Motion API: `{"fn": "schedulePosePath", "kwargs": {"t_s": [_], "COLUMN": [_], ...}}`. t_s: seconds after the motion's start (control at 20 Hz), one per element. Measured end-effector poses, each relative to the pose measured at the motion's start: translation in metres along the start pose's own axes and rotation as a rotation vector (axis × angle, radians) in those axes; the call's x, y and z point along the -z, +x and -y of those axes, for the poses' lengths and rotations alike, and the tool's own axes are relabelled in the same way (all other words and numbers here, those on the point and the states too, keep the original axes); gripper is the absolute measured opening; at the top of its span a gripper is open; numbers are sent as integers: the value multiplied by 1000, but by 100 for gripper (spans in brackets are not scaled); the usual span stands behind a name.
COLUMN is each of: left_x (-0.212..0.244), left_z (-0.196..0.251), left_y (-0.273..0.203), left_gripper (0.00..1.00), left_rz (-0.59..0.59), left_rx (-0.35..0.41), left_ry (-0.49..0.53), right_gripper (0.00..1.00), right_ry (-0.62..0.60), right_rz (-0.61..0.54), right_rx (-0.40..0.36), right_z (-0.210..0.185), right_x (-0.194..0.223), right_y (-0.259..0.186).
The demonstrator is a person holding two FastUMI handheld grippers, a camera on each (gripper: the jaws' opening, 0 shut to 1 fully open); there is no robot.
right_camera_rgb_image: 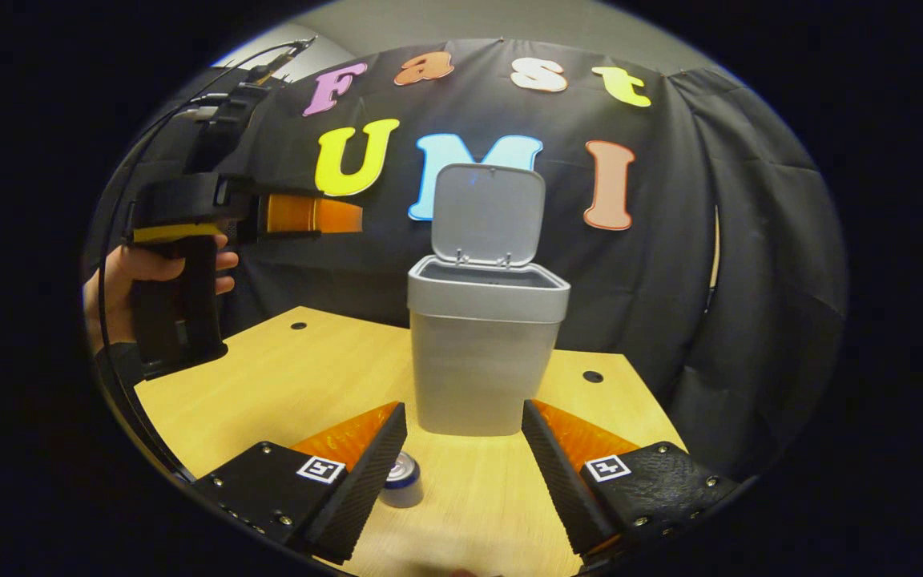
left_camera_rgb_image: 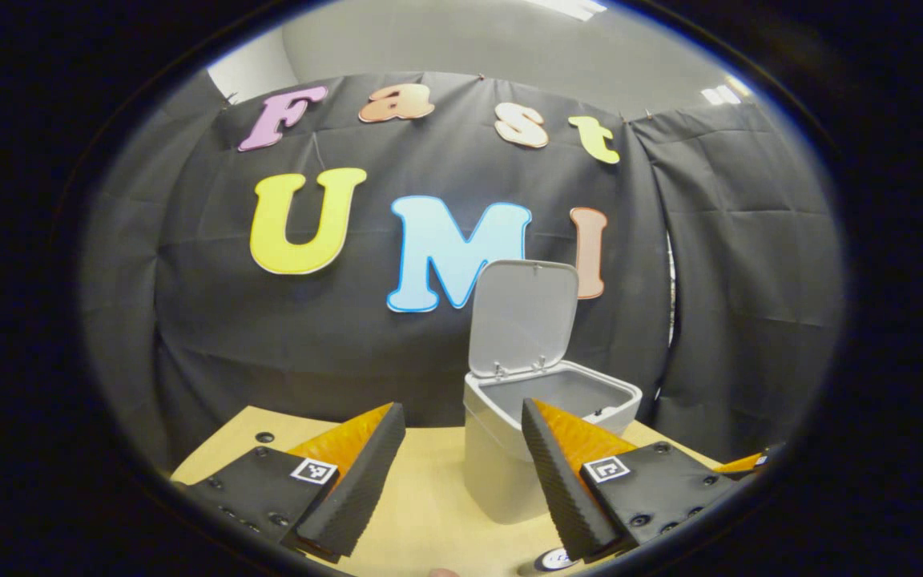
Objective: Press the lid of the desktop garbage bin to open it, pick up the crumpled paper on the desktop and throw it into the bin, then pick up the pop can on the desktop and drop it into the bin, and finally close the garbage bin lid.
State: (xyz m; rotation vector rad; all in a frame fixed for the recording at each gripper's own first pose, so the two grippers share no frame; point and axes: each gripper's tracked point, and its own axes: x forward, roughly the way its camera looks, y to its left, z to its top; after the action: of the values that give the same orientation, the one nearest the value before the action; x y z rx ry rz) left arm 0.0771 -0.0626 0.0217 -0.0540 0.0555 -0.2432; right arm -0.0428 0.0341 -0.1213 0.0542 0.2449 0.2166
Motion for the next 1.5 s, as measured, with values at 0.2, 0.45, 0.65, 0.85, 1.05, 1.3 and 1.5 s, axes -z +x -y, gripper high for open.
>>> {"fn": "schedulePosePath", "kwargs": {"t_s": [0.2,0.45,0.65,0.85,1.05,1.3,1.5], "left_x": [4,11,18,26,28,29,28], "left_z": [-13,-28,-38,-46,-48,-46,-44], "left_y": [-24,-46,-56,-64,-71,-77,-81], "left_gripper": [95,95,95,95,95,95,95], "left_rz": [-10,-24,-44,-68,-74,-76,-73], "left_rx": [-43,-88,-120,-141,-148,-141,-136], "left_ry": [19,9,-8,-3,-2,-3,2], "right_gripper": [94,94,94,93,93,93,86], "right_ry": [-23,-9,5,-18,-25,0,26], "right_rz": [-34,-128,-200,-267,-293,-324,-334], "right_rx": [-81,-169,-210,-221,-219,-196,-172], "right_z": [-23,-45,-54,-56,-60,-57,-52], "right_x": [15,47,73,98,108,121,122], "right_y": [17,41,51,59,62,64,63]}}
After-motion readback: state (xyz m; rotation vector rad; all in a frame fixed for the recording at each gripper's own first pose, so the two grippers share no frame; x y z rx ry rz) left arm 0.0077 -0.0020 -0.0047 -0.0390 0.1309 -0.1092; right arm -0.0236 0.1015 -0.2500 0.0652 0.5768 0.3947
